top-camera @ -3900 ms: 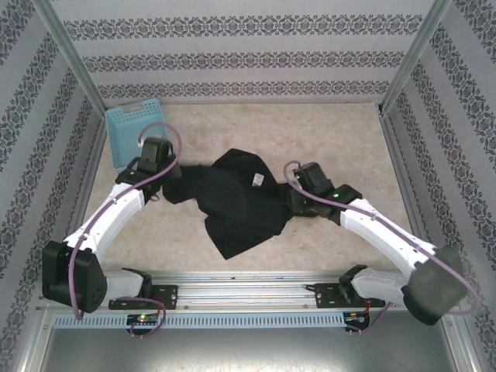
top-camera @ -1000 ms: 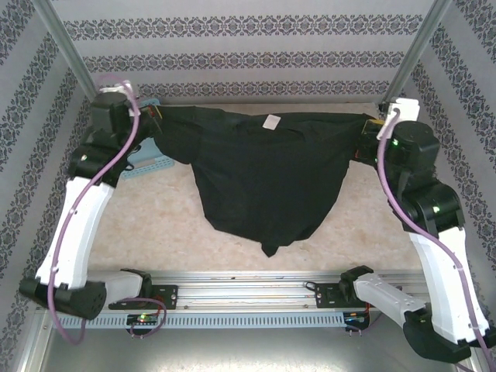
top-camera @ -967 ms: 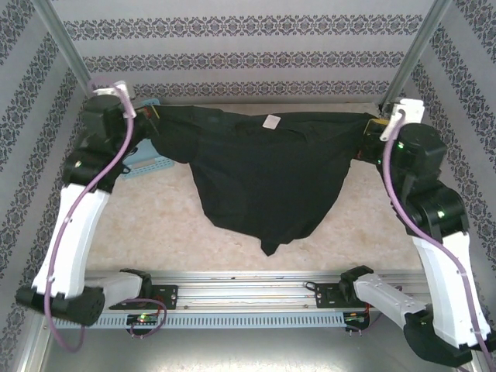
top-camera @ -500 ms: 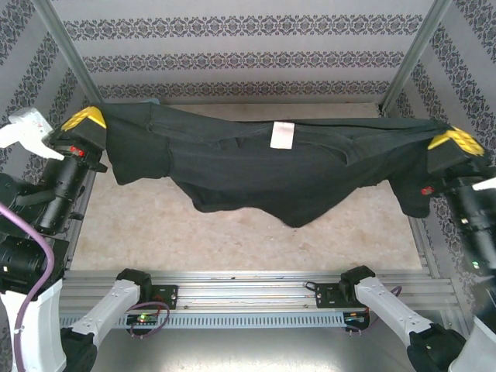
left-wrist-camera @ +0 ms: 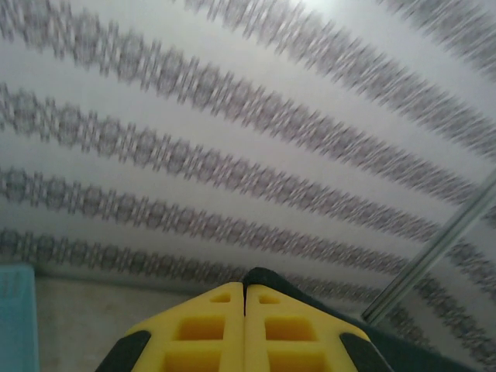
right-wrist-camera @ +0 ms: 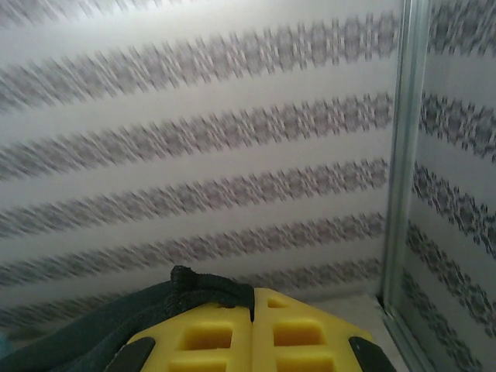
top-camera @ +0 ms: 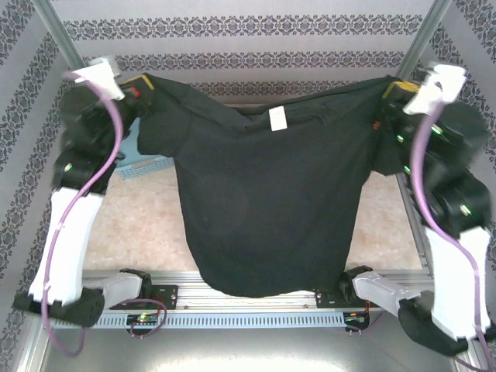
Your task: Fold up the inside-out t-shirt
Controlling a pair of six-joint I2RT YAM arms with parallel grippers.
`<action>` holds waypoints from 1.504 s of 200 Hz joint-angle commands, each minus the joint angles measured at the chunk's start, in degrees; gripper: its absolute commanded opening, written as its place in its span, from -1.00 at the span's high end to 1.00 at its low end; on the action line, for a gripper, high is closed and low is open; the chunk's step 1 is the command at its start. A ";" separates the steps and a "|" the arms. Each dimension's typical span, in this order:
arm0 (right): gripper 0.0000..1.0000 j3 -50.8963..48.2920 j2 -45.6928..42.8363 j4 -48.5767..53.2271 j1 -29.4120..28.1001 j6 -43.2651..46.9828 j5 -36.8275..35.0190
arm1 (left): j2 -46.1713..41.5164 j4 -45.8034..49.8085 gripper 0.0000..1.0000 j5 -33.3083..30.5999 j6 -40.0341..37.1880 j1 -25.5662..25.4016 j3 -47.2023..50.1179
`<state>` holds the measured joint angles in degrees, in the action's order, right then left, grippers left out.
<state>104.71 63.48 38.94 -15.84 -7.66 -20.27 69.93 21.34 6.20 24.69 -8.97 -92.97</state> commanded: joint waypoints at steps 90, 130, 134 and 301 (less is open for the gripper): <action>1.00 -11.13 38.18 -17.26 9.24 -8.54 7.46 | 41.33 -10.74 1.00 -7.58 6.07 0.38 -2.53; 1.00 0.37 52.71 -15.67 10.42 -9.45 6.88 | 52.11 -10.10 1.00 -11.51 6.04 0.43 -11.06; 1.00 1.46 53.91 -15.32 10.60 -9.66 6.76 | 52.96 -10.05 1.00 -12.10 6.07 0.42 -11.86; -0.56 -20.17 32.15 -7.91 5.74 -13.09 13.13 | 48.21 26.58 -0.56 -11.53 -0.65 -8.66 -27.49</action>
<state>97.12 106.83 32.32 -7.05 -17.93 -10.35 128.86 45.82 -6.11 26.65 -11.62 -134.04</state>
